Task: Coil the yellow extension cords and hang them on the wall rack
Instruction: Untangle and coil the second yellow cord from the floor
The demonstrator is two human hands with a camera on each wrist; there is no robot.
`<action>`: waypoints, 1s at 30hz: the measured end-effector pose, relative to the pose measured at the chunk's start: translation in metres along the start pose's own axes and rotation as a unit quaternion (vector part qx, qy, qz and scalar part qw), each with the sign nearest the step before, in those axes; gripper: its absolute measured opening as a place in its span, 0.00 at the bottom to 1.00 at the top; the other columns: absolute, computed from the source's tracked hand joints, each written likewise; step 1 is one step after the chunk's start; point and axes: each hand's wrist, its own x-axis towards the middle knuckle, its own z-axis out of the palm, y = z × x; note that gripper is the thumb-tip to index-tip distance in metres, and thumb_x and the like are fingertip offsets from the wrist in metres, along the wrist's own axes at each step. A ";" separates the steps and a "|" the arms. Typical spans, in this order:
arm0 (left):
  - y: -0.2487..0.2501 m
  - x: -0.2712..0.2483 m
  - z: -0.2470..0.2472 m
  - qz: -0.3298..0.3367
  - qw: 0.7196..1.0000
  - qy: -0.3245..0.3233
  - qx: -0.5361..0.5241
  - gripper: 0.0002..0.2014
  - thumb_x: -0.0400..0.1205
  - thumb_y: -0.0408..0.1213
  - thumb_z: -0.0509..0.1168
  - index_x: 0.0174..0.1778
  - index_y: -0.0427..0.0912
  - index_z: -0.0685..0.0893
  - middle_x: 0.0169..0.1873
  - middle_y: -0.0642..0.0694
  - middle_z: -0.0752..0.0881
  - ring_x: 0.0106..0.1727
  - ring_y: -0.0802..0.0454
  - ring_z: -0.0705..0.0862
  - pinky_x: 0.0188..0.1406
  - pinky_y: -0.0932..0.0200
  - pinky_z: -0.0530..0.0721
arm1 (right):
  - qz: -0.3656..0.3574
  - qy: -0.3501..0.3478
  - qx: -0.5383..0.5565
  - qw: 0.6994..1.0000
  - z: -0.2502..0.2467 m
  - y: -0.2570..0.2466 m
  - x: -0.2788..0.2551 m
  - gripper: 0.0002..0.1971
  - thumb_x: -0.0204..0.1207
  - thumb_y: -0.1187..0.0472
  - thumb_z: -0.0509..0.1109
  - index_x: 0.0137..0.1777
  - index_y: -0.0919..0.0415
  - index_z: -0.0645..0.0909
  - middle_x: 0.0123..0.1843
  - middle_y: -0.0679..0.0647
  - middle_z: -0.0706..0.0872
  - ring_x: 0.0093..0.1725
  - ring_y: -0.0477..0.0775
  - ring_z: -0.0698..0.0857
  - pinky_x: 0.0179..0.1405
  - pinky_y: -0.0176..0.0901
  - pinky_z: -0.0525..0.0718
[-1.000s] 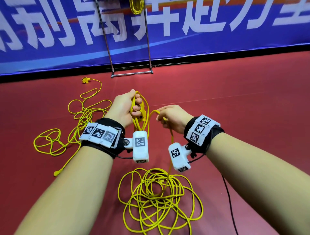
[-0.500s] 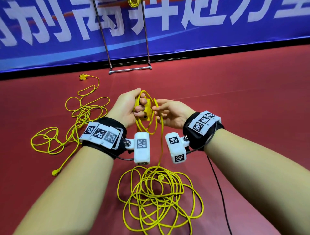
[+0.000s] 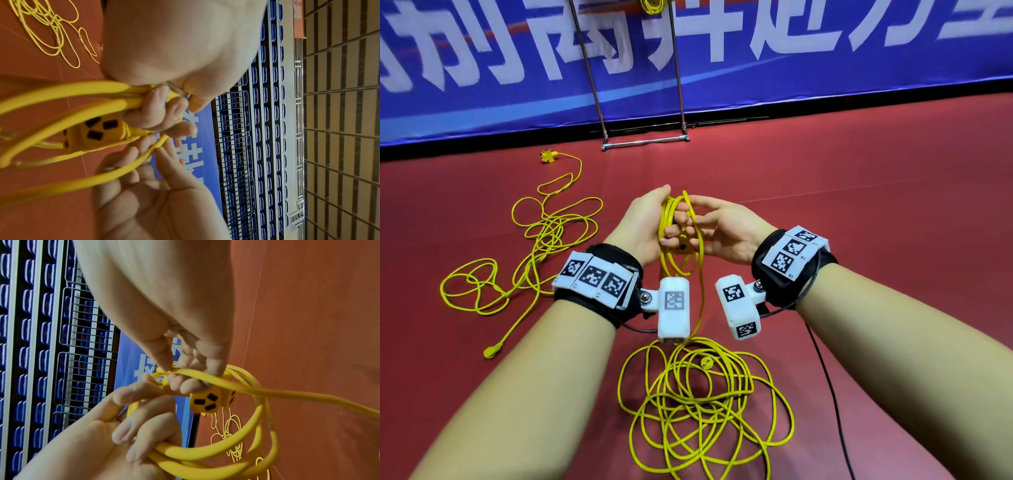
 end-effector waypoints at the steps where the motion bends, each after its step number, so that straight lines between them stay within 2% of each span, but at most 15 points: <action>1: -0.001 0.001 -0.001 -0.004 1.000 0.001 -0.001 0.23 0.90 0.48 0.48 0.39 0.37 0.78 0.21 0.47 0.75 0.13 0.56 0.64 0.10 0.71 0.58 | -0.001 -0.002 -0.001 1.000 0.001 0.000 0.000 0.28 0.78 0.82 0.55 0.73 0.60 0.77 0.40 0.58 0.81 0.35 0.52 0.80 0.32 0.40 0.79; 4: -0.003 0.006 -0.004 -0.018 1.000 0.010 -0.003 0.24 0.90 0.49 0.46 0.38 0.38 0.78 0.21 0.47 0.75 0.13 0.55 0.64 0.12 0.72 0.58 | -0.024 0.008 -0.023 0.999 0.004 0.000 -0.002 0.29 0.74 0.86 0.54 0.73 0.69 0.76 0.39 0.61 0.79 0.32 0.51 0.79 0.28 0.37 0.75; 7: -0.006 0.010 -0.006 -0.018 0.999 0.037 0.000 0.22 0.90 0.50 0.48 0.40 0.38 0.76 0.20 0.46 0.75 0.14 0.54 0.65 0.13 0.71 0.59 | -0.049 0.034 -0.039 0.997 0.007 0.000 -0.003 0.21 0.74 0.86 0.60 0.67 0.77 0.76 0.42 0.66 0.82 0.30 0.51 0.83 0.26 0.35 0.81; 10: -0.008 0.014 -0.006 -0.004 0.998 0.068 0.006 0.20 0.89 0.48 0.50 0.40 0.39 0.75 0.20 0.45 0.76 0.16 0.53 0.68 0.14 0.69 0.61 | -0.061 0.050 -0.042 0.996 0.008 0.000 -0.001 0.17 0.75 0.84 0.63 0.62 0.78 0.77 0.37 0.65 0.84 0.28 0.50 0.85 0.28 0.35 0.84; 14: -0.014 0.020 -0.009 0.002 0.996 0.082 0.018 0.18 0.89 0.46 0.52 0.39 0.39 0.75 0.24 0.42 0.76 0.19 0.51 0.70 0.15 0.68 0.62 | -0.072 0.013 -0.054 0.996 0.012 -0.002 -0.005 0.10 0.77 0.83 0.62 0.53 0.76 0.81 0.37 0.63 0.85 0.29 0.49 0.85 0.31 0.33 0.85; 16: -0.019 0.021 -0.010 0.005 0.997 0.076 0.026 0.17 0.89 0.45 0.53 0.40 0.39 0.75 0.21 0.44 0.75 0.20 0.52 0.70 0.15 0.68 0.62 | -0.073 0.008 -0.060 0.995 0.015 -0.002 -0.006 0.10 0.77 0.83 0.62 0.56 0.80 0.80 0.38 0.65 0.83 0.31 0.52 0.85 0.32 0.34 0.86; 19: -0.022 0.021 -0.007 0.018 0.997 0.066 0.028 0.14 0.90 0.40 0.54 0.40 0.40 0.74 0.18 0.45 0.71 0.16 0.52 0.71 0.16 0.68 0.62 | -0.075 0.019 -0.090 0.993 0.021 0.001 -0.006 0.14 0.77 0.83 0.61 0.62 0.83 0.77 0.37 0.66 0.82 0.30 0.56 0.82 0.30 0.37 0.86; 22: -0.023 0.022 -0.008 0.023 0.996 0.087 0.011 0.13 0.89 0.36 0.52 0.38 0.39 0.72 0.21 0.42 0.70 0.14 0.51 0.70 0.17 0.67 0.65 | -0.060 -0.002 -0.112 0.992 0.023 0.002 -0.008 0.15 0.79 0.80 0.62 0.65 0.80 0.76 0.37 0.67 0.80 0.29 0.57 0.82 0.28 0.39 0.85; 26: -0.022 0.027 -0.012 0.030 0.991 0.130 -0.019 0.13 0.87 0.35 0.53 0.36 0.40 0.72 0.27 0.42 0.72 0.17 0.50 0.69 0.18 0.63 0.68 | -0.043 -0.070 -0.180 0.980 0.018 0.005 -0.013 0.20 0.79 0.78 0.66 0.70 0.66 0.75 0.42 0.67 0.84 0.32 0.57 0.84 0.36 0.44 0.87; 28: -0.023 0.027 -0.011 0.029 0.989 0.141 -0.029 0.14 0.88 0.37 0.53 0.36 0.41 0.73 0.29 0.42 0.74 0.18 0.51 0.70 0.17 0.65 0.68 | -0.060 -0.069 -0.209 0.974 0.017 0.007 -0.014 0.21 0.78 0.80 0.64 0.69 0.66 0.73 0.40 0.66 0.84 0.32 0.58 0.84 0.36 0.46 0.87; 30: -0.025 0.028 -0.009 0.029 0.987 0.153 -0.030 0.14 0.89 0.39 0.54 0.37 0.40 0.73 0.29 0.43 0.75 0.15 0.52 0.72 0.14 0.68 0.69 | -0.075 -0.054 -0.223 0.970 0.018 0.009 -0.014 0.20 0.77 0.81 0.63 0.66 0.68 0.71 0.38 0.65 0.84 0.30 0.57 0.85 0.31 0.44 0.87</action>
